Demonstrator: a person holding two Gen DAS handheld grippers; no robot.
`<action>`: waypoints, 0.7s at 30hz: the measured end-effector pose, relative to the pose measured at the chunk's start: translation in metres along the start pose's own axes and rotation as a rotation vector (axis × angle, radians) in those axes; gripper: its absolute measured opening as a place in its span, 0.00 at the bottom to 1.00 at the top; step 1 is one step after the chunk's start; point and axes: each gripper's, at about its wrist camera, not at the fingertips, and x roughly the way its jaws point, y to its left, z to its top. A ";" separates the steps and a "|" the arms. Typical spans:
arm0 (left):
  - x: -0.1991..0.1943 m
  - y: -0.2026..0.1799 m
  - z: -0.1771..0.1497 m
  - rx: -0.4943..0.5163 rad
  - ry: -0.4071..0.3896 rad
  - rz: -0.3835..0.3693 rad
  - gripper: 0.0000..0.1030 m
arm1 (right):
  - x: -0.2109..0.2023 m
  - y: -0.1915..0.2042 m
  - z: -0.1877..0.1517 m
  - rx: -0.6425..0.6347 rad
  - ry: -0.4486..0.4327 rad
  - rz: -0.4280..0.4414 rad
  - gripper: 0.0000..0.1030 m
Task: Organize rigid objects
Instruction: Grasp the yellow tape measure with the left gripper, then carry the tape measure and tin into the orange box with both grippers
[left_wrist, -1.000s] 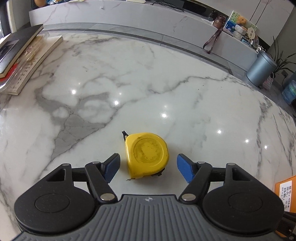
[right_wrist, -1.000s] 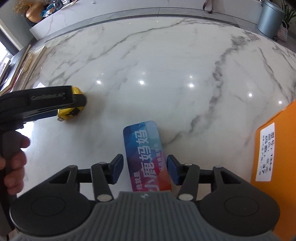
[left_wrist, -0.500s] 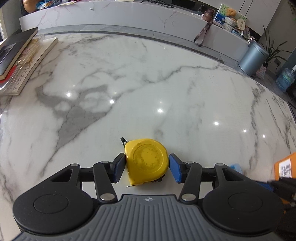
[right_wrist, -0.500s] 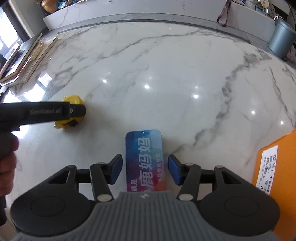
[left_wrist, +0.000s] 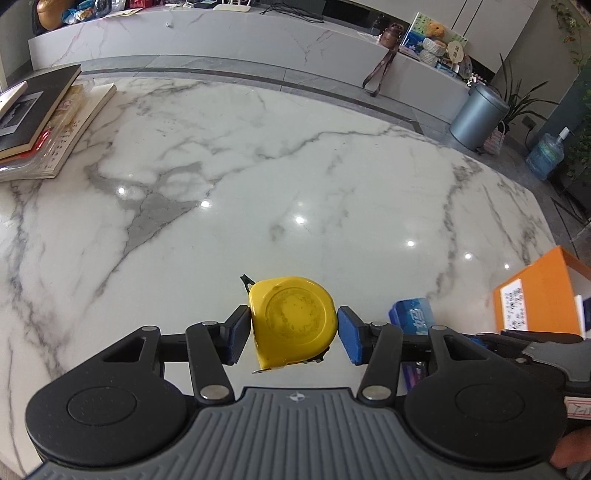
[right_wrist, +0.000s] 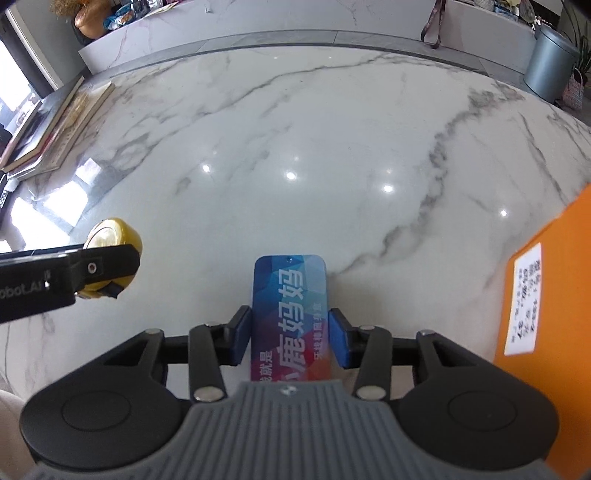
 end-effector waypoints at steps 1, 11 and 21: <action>-0.006 -0.002 -0.002 -0.001 -0.002 -0.006 0.57 | -0.005 0.001 -0.002 0.002 -0.009 0.007 0.44; -0.075 -0.047 -0.017 0.044 -0.065 -0.103 0.57 | -0.101 -0.007 -0.032 0.014 -0.153 0.074 0.44; -0.104 -0.148 -0.036 0.212 -0.099 -0.260 0.57 | -0.193 -0.091 -0.082 0.159 -0.282 0.047 0.44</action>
